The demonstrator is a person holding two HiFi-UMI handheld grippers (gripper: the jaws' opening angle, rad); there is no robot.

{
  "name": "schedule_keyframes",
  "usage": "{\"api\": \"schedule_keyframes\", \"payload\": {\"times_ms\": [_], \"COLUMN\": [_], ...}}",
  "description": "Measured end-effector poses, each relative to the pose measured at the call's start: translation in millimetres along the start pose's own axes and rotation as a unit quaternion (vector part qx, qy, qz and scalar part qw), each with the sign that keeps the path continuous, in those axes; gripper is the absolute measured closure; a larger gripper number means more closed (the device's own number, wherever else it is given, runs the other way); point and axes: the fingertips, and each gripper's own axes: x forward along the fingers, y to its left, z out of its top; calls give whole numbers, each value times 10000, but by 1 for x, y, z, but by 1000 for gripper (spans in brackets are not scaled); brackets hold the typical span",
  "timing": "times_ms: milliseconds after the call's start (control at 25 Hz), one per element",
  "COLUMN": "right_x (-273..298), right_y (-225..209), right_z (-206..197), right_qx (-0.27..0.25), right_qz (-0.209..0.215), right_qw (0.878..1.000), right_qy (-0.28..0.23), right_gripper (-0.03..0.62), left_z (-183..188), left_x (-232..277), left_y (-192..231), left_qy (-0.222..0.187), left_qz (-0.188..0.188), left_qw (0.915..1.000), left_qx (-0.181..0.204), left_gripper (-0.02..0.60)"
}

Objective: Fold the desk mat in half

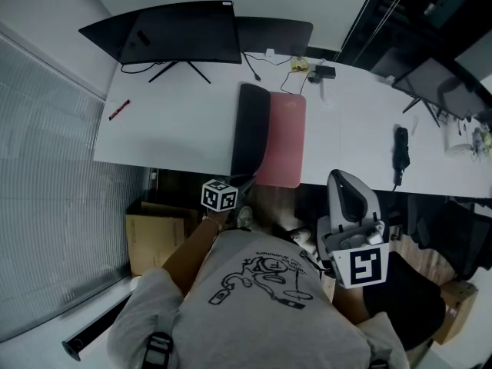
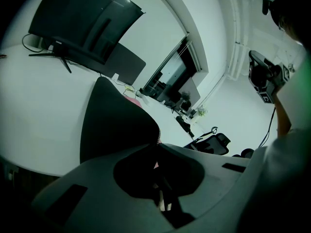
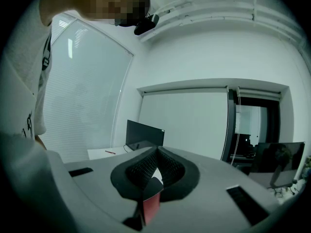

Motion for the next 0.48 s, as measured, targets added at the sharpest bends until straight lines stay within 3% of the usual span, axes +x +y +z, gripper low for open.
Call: {"api": "schedule_keyframes", "payload": {"times_ms": [480], "right_x": [-4], "right_y": [-4], "right_z": [1], "right_qx": [2], "right_qz": [38], "right_qw": [10000], "right_qy": [2], "right_gripper": [588], "left_z": [0], "left_x": [6], "left_y": [-9], "left_qy": [103], "left_qz": [-21], "left_qw": [9999], "left_qx": [75], "left_gripper": [550]}}
